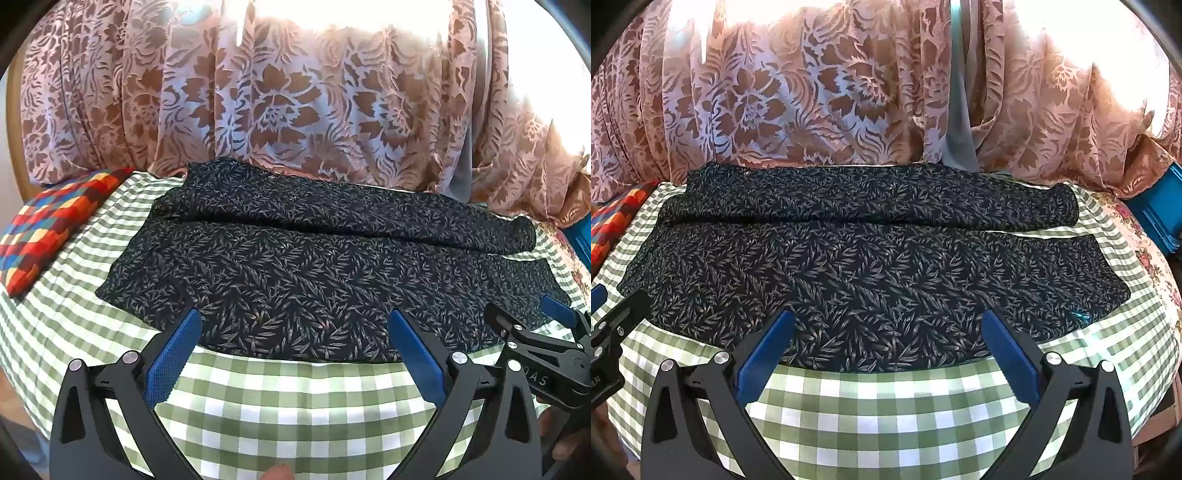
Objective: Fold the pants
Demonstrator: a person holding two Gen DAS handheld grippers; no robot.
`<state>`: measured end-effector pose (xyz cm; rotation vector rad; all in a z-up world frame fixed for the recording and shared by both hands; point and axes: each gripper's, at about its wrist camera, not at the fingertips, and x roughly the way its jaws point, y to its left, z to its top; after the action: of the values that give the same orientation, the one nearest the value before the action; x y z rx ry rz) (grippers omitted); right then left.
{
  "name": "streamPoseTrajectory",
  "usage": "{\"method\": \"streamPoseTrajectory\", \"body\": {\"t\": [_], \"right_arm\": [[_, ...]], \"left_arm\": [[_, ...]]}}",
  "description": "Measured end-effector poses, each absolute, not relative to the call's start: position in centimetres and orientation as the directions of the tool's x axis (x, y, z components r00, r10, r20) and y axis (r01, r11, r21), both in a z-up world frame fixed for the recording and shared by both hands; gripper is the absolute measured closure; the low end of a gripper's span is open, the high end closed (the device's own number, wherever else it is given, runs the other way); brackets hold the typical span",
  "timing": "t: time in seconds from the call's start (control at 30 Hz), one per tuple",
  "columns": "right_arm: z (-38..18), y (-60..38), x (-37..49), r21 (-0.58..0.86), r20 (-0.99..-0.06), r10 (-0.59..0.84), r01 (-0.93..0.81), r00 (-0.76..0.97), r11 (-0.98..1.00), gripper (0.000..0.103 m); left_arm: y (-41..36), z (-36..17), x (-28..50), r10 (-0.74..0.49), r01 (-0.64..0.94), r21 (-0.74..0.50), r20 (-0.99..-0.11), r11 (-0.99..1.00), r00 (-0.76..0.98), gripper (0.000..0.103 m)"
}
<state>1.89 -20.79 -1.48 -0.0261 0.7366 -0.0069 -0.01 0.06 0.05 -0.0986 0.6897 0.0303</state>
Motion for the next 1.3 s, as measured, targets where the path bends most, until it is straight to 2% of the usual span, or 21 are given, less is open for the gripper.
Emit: {"method": "streamPoseTrajectory", "body": {"t": [0.07, 0.23, 1.3], "right_arm": [[-1.4, -20.8, 1.9, -0.031, -0.671, -0.020, 0.000, 0.741, 1.000, 0.002], [-1.2, -20.9, 2.0, -0.024, -0.675, -0.013, -0.004, 0.738, 1.000, 0.002], [-2.5, -22.3, 1.2, 0.057, -0.707, 0.045, -0.007, 0.706, 0.998, 0.002]], "left_arm": [[0.4, 0.1, 0.1, -0.024, -0.051, -0.098, -0.640, 0.994, 0.768, 0.003], [-0.9, -0.9, -0.2, 0.020, -0.056, -0.035, -0.648, 0.998, 0.762, 0.003], [0.4, -1.4, -0.6, 0.056, -0.091, -0.018, -0.660, 0.996, 0.749, 0.003]]}}
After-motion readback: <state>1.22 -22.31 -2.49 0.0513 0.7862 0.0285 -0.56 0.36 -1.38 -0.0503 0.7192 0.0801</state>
